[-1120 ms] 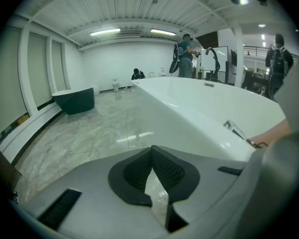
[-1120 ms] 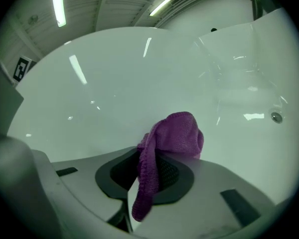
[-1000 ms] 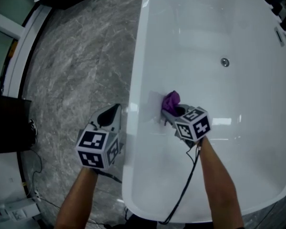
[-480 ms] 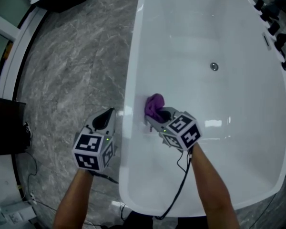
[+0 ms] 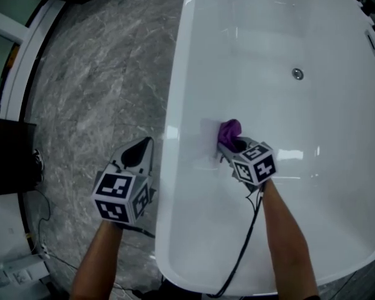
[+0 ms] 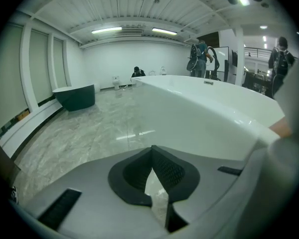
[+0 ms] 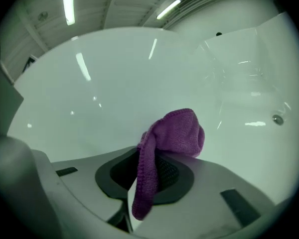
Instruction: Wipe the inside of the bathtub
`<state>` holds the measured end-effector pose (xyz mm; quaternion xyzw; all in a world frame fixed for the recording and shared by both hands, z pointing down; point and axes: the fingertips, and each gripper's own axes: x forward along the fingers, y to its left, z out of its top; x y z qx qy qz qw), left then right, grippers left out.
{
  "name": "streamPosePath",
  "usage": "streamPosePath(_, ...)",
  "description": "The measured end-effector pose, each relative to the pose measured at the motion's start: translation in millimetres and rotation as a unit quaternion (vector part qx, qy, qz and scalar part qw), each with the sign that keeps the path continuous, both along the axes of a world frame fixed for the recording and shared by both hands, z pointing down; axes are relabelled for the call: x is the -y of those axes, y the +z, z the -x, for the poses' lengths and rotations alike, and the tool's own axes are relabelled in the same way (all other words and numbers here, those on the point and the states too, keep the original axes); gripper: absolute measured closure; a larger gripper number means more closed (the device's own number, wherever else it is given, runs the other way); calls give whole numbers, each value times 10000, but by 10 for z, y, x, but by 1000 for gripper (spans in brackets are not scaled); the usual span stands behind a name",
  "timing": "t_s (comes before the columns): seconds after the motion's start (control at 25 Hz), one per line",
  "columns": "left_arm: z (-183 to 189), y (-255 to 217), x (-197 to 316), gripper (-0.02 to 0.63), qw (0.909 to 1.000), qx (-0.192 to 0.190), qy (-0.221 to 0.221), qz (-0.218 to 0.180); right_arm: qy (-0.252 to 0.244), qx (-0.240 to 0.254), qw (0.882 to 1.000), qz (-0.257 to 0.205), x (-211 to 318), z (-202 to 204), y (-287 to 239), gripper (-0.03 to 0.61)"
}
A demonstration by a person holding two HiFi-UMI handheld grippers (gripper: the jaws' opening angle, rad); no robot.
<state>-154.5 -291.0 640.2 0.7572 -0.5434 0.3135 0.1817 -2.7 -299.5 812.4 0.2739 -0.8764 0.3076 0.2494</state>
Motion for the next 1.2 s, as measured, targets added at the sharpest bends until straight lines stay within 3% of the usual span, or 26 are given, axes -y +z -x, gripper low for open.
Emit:
streamPosePath(0.08, -7, 7, -10, 607, 10000, -47, -31, 17, -83, -314, 9994, 112, -47, -20, 132, 518)
streamPosePath(0.24, -21, -112, -45, 607, 9999, -104, -17, 8, -160, -58, 9997, 164, -174, 82, -171, 518)
streamPosePath(0.56, -143, -494, -130, 607, 9997, -245, 60, -75, -1147, 649, 9895, -589, -503, 417, -1583, 518)
streamPosePath(0.68, -185, -560, -157, 607, 9996, -261, 93, -68, -1338, 650, 9855, -821, -592, 462, -1813, 518)
streamPosePath(0.96, -177, -493, -168, 607, 9997, -206, 102, -90, -1063, 573, 9916, -472, -606, 304, -1215, 518)
streamPosePath(1.2, -71, -237, -175, 607, 9999, -131, 15, -48, -969, 134, 9952, -89, -568, 145, -372, 518)
